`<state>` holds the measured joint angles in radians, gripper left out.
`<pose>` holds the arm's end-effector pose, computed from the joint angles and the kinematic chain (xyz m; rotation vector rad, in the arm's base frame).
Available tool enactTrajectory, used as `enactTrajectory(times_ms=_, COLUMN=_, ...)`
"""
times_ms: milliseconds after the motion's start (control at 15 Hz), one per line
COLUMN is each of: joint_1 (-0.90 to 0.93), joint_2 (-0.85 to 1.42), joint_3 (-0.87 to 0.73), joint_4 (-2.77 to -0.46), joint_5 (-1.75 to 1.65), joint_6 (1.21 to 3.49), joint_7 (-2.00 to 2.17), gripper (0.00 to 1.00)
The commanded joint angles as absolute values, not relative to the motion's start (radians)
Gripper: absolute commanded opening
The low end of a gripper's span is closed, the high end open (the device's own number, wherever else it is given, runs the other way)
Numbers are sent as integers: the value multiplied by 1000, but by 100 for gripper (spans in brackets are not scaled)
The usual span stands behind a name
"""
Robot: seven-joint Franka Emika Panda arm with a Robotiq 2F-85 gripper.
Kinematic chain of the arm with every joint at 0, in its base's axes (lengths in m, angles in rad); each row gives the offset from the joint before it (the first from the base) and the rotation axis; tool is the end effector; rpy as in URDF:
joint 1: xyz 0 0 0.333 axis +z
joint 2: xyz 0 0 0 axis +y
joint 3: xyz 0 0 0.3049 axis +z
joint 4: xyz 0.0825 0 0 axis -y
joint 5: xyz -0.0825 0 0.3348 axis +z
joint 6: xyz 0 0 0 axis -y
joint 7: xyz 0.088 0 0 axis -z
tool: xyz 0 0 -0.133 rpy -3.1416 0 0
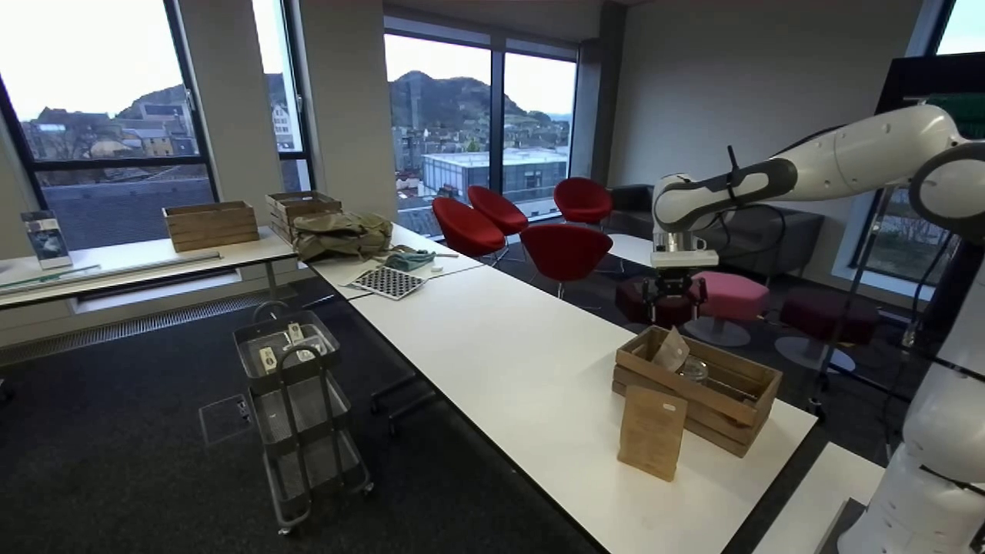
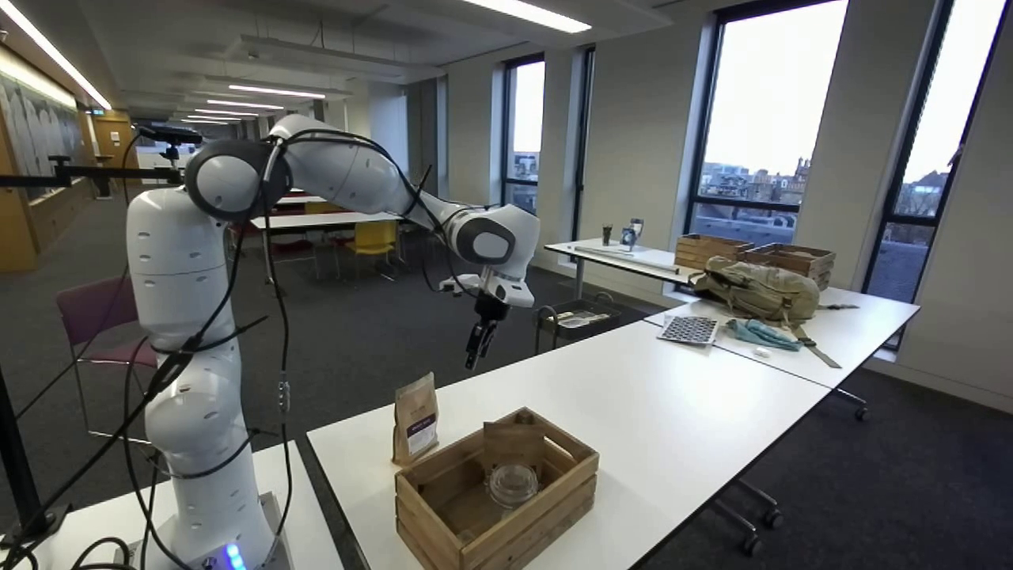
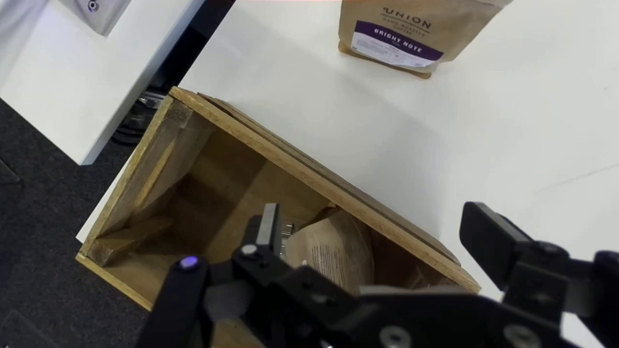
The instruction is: Remove the packet from the box
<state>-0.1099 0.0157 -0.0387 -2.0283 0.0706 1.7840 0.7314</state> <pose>0.4698 -0.0623 0.4065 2.7906 -1.3550 -0.4180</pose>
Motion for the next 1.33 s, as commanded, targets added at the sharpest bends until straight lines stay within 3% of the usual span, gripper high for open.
enactTrajectory(times_ms=0, joint_1=-110, joint_2=98, joint_3=-76, joint_4=-1957, joint_5=91, joint_6=1800, joint_7=706, gripper=100)
enactTrajectory(times_ms=1267, joint_1=-128, joint_2=118, joint_3=-159, joint_4=-2014, joint_5=86, joint_6=1930, joint_7=365, gripper=100)
